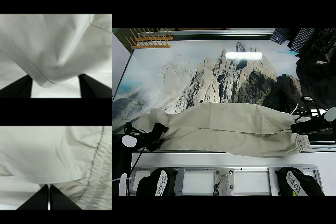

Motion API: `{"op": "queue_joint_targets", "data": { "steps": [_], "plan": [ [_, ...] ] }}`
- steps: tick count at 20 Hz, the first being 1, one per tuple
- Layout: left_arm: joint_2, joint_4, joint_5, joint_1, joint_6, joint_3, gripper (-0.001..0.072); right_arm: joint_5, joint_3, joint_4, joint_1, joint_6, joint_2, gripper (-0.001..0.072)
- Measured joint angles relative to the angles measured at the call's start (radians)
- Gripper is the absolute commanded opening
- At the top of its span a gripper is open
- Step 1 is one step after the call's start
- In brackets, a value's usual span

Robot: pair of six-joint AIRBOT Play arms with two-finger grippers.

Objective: Fold the clothes and pants, and hang the long-sleeved shirts on hangers.

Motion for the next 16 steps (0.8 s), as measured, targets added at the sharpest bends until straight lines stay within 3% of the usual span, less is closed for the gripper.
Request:
{"op": "queue_joint_targets", "data": {
  "steps": [1,3,9,16],
  "plan": [
    [-0.01,0.001,0.006,0.0,0.0,0.0,0.0282,0.0,0.0,0.0,0.0,0.0,0.0,0.0018],
    [-0.021,0.002,0.024,0.0,0.0,0.001,0.0005,0.0,0.0,0.0,0.0,0.0,0.0,0.0018],
    [-0.055,0.008,0.075,0.0,0.065,0.061,0.0004,-0.004,0.002,0.0,0.0,0.003,0.0,0.0017],
    [-0.256,-0.002,0.066,-0.001,0.268,0.463,0.0004,-0.008,0.156,0.013,0.0,0.05,-0.003,0.0017]
  ]
}}
